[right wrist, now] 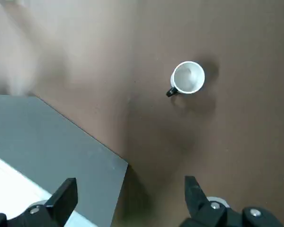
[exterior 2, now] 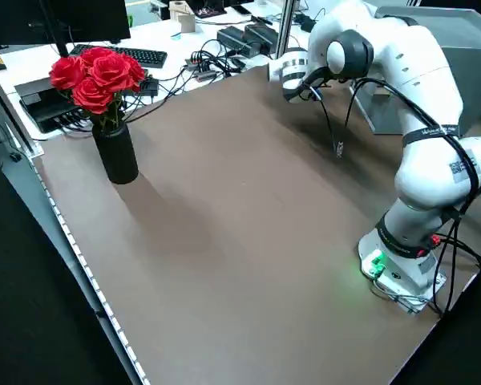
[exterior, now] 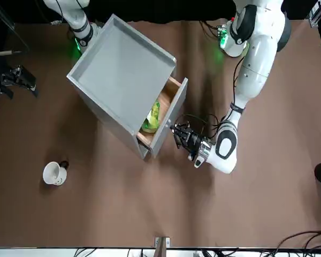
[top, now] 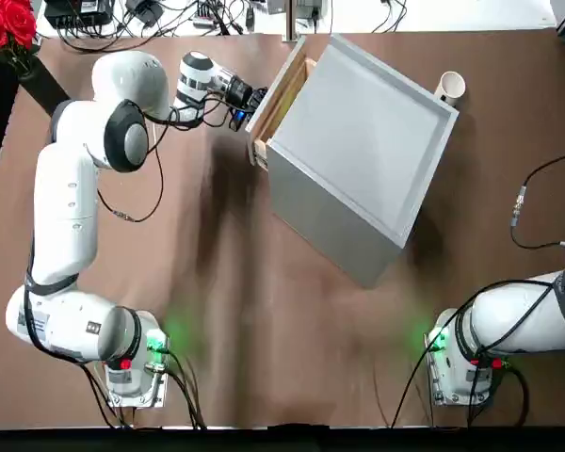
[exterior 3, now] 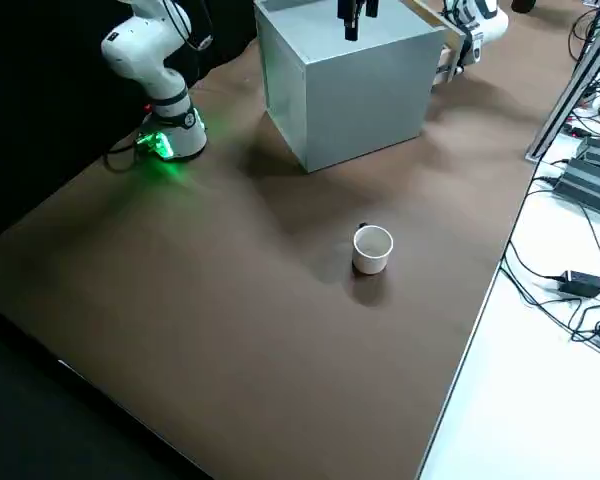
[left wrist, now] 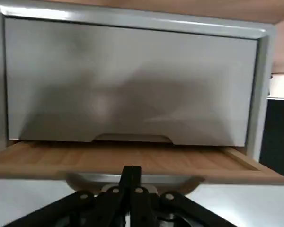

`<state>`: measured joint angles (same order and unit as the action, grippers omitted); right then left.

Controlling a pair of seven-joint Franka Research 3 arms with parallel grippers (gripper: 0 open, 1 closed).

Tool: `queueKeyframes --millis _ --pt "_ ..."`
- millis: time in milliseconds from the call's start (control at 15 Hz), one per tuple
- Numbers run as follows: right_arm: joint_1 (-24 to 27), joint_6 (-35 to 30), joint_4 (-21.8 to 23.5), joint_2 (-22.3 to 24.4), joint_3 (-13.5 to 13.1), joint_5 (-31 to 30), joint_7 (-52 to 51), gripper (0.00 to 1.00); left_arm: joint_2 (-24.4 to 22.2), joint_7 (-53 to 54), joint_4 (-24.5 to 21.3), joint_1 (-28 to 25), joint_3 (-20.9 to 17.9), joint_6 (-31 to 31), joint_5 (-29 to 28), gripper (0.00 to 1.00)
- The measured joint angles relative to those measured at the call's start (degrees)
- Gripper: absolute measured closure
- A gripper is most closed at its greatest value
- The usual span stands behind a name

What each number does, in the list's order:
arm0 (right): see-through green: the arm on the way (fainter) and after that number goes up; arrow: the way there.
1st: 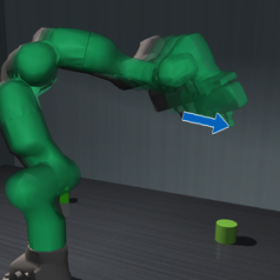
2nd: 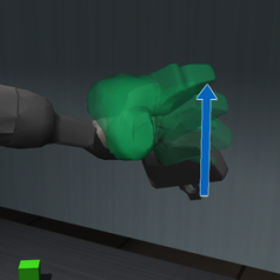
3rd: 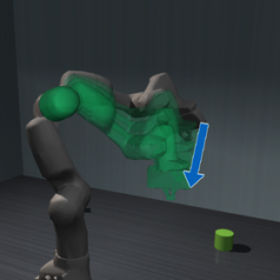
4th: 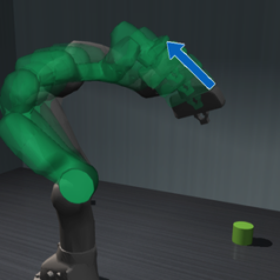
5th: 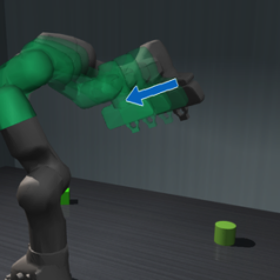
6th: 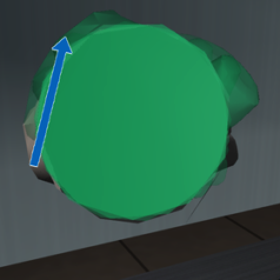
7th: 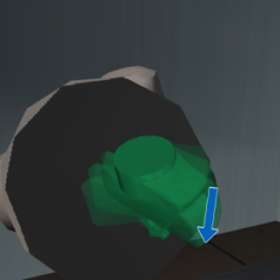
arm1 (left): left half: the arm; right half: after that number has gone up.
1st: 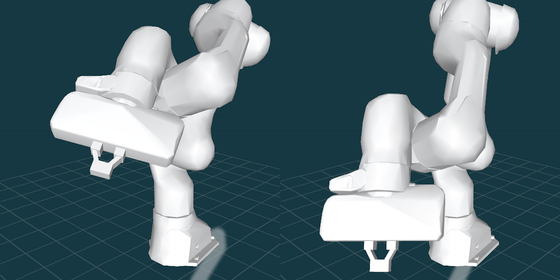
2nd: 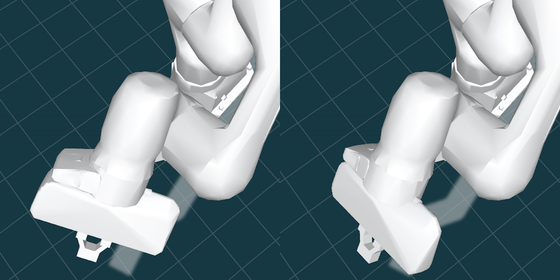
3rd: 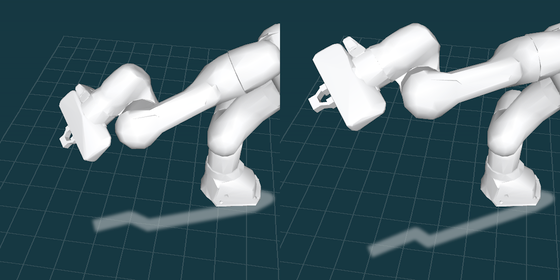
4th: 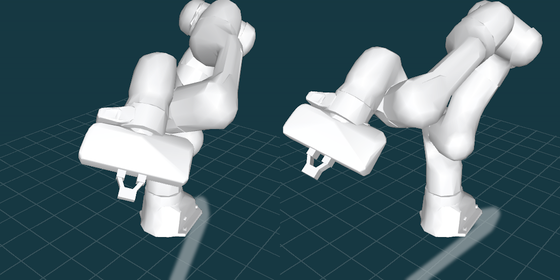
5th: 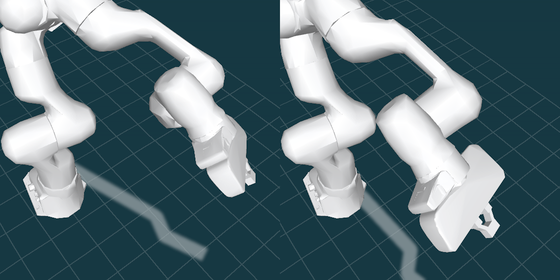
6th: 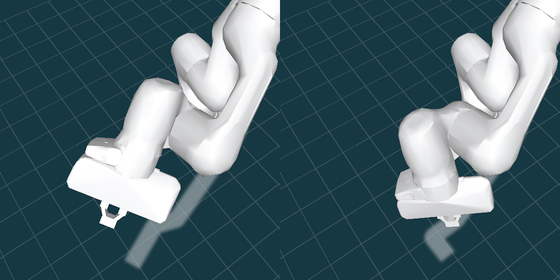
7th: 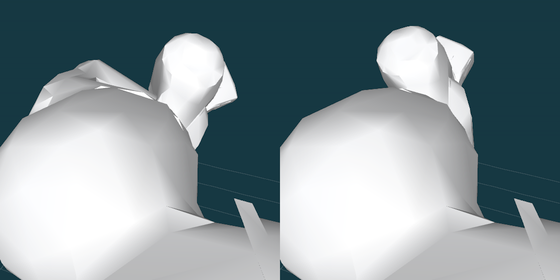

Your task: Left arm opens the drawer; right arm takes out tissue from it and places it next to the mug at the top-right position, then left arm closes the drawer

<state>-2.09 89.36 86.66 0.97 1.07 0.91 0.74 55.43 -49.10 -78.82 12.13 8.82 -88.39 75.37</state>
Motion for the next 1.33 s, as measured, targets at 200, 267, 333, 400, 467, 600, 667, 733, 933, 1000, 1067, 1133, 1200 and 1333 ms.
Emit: queueKeyframes --millis 200,267,333,400,467,600,667,733,933,1000,1067,1133,1200,1333 --pt "-0.24 0.28 -0.03 0.00 0.24 0.14 0.00 0.00 0.00 0.00 1.12 -2.31 -0.02 0.43 -2.10 0.99" --pt "-0.65 0.37 -0.01 -0.06 0.27 0.20 0.00 0.00 0.00 0.00 1.38 -2.83 -0.08 0.51 -2.49 0.99" --pt "-1.23 0.39 0.00 -0.23 0.32 0.22 0.01 0.00 -0.01 0.00 1.62 -3.32 -0.19 0.64 -2.84 0.99" --pt "-1.94 0.50 0.00 -0.50 0.35 0.27 0.03 0.00 -0.01 0.00 1.93 -3.92 -0.31 0.81 -3.28 0.99" --pt "-2.69 0.90 0.00 -0.83 0.37 0.44 0.05 0.00 -0.01 0.00 2.23 -4.43 -0.38 0.88 -3.71 0.99" --pt "-3.88 2.54 0.00 -1.68 0.41 1.60 0.46 0.00 -0.01 -0.01 2.76 -5.42 -0.43 1.05 -4.69 0.99" --pt "-4.15 3.27 0.00 -2.20 0.43 3.00 1.51 0.00 -0.02 -0.04 3.10 -5.88 -0.44 1.16 -5.31 0.99" --pt "-4.30 3.77 0.00 -2.76 0.42 4.21 2.97 0.00 -0.02 -0.10 3.48 -6.34 -0.45 1.23 -5.94 0.99" --pt "-5.68 5.06 0.01 -4.65 0.44 5.41 6.54 0.00 -0.03 -0.18 4.17 -7.75 -0.46 1.33 -7.06 0.99" --pt "-6.70 5.30 0.00 -5.26 0.44 5.42 8.46 0.00 -0.03 -0.18 4.27 -8.09 -0.46 1.36 -7.19 0.99" --pt "-7.94 5.57 -0.05 -5.82 0.46 5.42 11.10 0.00 -0.03 -0.18 4.34 -8.29 -0.46 1.38 -7.28 0.99" --pt "-9.32 5.97 -0.32 -6.47 0.48 5.42 13.80 0.00 -0.03 -0.18 4.37 -8.34 -0.46 1.38 -7.29 0.99" --pt "-10.86 6.42 -1.03 -7.23 0.51 5.42 16.69 0.00 -0.03 -0.18 4.37 -8.33 -0.46 1.38 -7.31 0.99" --pt "-13.92 6.64 -3.25 -9.01 0.56 5.42 22.64 0.00 -0.03 -0.18 4.38 -8.33 -0.46 1.38 -7.32 0.99"
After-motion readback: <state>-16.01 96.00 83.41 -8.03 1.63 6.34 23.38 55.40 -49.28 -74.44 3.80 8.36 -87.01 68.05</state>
